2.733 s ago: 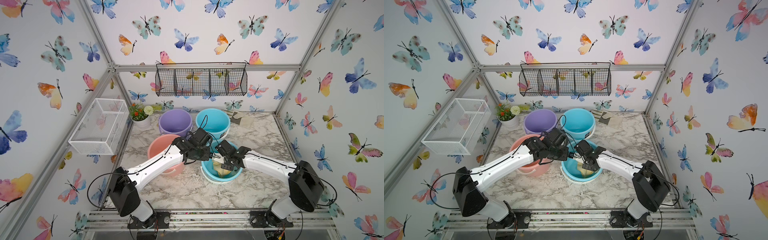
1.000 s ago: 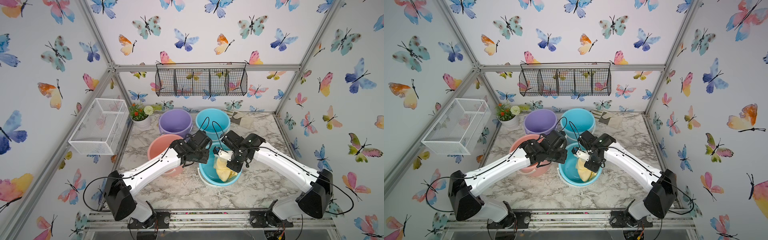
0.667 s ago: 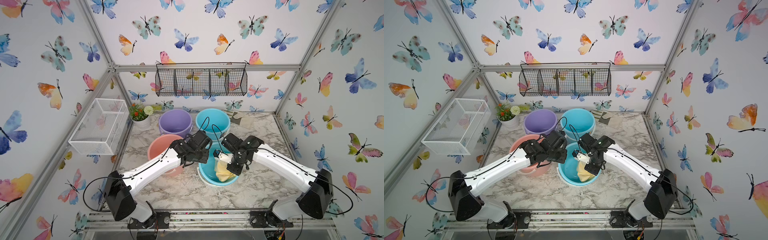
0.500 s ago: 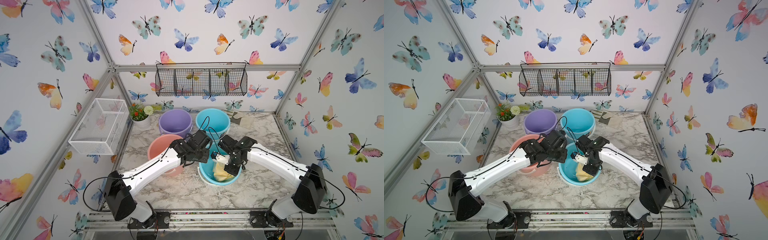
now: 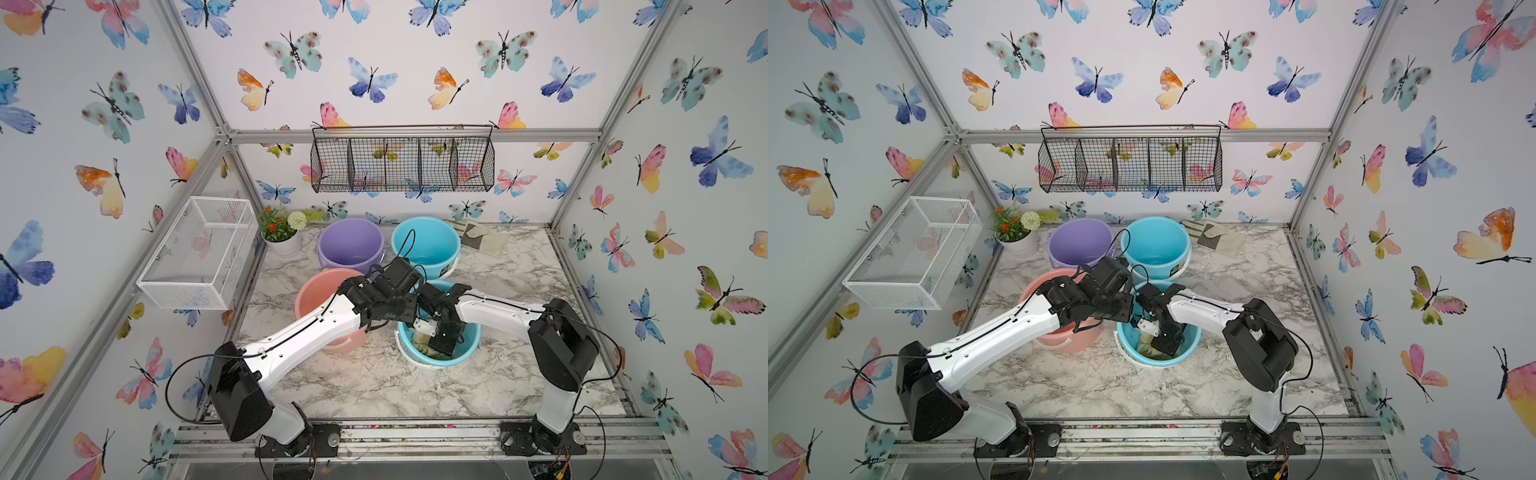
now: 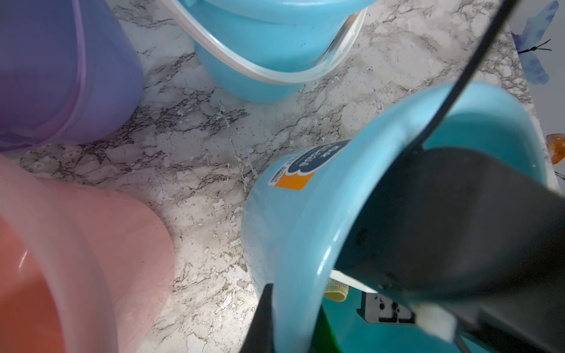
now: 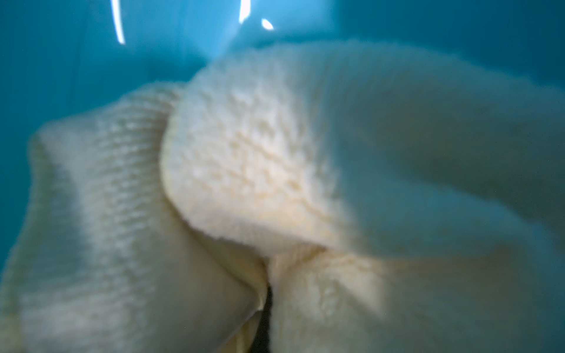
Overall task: Wipe the inside of the bucket with a cloth
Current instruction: Wipe the dirt from the inside of the bucket.
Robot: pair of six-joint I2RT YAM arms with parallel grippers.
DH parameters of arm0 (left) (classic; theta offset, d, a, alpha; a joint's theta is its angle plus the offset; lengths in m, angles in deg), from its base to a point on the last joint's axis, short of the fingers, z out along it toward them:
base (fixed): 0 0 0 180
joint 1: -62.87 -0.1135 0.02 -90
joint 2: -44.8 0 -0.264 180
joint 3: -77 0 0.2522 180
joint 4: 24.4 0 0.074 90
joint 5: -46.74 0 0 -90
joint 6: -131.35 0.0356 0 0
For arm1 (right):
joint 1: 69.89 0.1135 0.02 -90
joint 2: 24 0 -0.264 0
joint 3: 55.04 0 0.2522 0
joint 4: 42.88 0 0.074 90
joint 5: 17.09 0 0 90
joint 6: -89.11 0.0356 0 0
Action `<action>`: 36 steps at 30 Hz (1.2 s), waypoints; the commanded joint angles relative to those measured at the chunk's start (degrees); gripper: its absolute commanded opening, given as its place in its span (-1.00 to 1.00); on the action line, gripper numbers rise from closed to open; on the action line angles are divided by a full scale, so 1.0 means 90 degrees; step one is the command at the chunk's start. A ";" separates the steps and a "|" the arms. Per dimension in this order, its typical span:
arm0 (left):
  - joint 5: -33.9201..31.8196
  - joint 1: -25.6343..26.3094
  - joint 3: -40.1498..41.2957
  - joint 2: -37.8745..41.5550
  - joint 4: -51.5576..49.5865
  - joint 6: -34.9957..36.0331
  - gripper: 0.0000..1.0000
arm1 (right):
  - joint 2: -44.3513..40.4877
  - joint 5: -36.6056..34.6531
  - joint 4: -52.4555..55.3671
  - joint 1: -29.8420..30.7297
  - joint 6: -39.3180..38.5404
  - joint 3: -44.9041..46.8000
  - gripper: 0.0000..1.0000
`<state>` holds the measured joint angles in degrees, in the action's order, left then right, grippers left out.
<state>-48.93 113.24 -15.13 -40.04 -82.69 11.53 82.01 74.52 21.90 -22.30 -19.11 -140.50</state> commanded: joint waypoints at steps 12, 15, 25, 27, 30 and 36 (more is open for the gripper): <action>-0.1050 0.0275 0.0579 0.0775 0.0935 0.0367 -1.00 | -0.0672 0.0173 0.0539 -0.0034 0.0599 -0.0081 -0.96; -0.1309 0.0276 0.0733 0.0877 0.1005 0.0446 -1.00 | -0.1071 0.0171 0.0906 -0.0032 0.0793 -0.0184 -0.96; -0.1360 0.0287 0.1061 0.0950 0.1324 0.0582 -1.00 | -0.2349 0.0626 0.1306 -0.0034 0.1530 -0.0703 -0.96; -0.1375 0.0290 0.1085 0.0950 0.1362 0.0579 -1.00 | -0.2375 0.0573 0.1435 -0.0029 0.1801 -0.0882 -0.97; -0.1425 0.0280 0.1147 0.0997 0.1420 0.0565 -1.00 | -0.2291 0.0488 0.1677 -0.0034 0.2245 -0.1223 -0.97; -0.1420 0.0283 0.1188 0.1019 0.1450 0.0521 -1.00 | -0.2189 0.0802 0.2133 -0.0028 0.2840 -0.1465 -0.97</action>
<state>-60.16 115.82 -4.35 -32.32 -72.09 16.36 61.51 79.83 36.35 -22.32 2.11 -152.78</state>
